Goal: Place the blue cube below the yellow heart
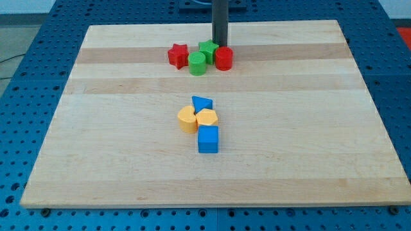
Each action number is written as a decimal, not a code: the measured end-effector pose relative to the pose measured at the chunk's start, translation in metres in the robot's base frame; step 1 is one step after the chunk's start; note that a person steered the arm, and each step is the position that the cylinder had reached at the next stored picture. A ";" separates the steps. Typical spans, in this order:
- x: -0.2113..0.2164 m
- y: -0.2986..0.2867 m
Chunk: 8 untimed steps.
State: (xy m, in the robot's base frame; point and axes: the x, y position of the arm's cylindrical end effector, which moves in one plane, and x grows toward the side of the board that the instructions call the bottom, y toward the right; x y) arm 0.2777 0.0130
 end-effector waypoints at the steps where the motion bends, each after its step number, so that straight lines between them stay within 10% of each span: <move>1: 0.017 0.046; 5: 0.177 0.103; 8: 0.261 -0.009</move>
